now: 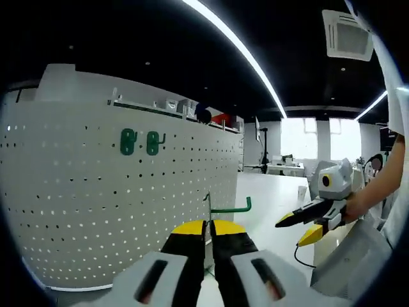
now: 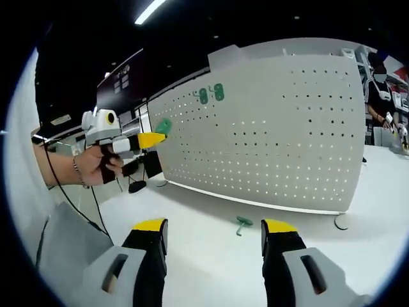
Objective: Insert the hook assembly into the mounting plate slot until the hook locks in place.
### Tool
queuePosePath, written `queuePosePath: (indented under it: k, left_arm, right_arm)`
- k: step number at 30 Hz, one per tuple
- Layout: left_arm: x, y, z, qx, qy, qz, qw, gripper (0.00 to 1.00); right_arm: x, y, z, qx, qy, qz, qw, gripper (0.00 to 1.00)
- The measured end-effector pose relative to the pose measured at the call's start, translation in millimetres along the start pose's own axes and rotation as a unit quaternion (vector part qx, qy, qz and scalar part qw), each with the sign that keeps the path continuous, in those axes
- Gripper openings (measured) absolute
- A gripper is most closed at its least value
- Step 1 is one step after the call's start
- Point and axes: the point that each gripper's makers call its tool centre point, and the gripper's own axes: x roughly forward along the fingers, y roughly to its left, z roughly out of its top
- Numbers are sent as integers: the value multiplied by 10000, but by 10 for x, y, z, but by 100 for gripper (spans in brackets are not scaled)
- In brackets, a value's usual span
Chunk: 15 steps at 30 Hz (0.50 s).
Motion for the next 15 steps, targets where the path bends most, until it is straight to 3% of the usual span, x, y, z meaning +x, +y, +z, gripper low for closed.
queuePosePath:
  k: [5,13,15]
  left_arm:
    - [-27,4,95,53,-102,32,9999,3]
    - [-37,-6,75,57,-73,53,9999,3]
    - [-32,-15,53,71,-36,43,10000,3]
  right_arm:
    - [13,11,27,-20,-24,34,10000,57]
    - [38,54,86,-71,-85,87,9999,56]
    - [26,118,189,-70,-293,198,9994,55]
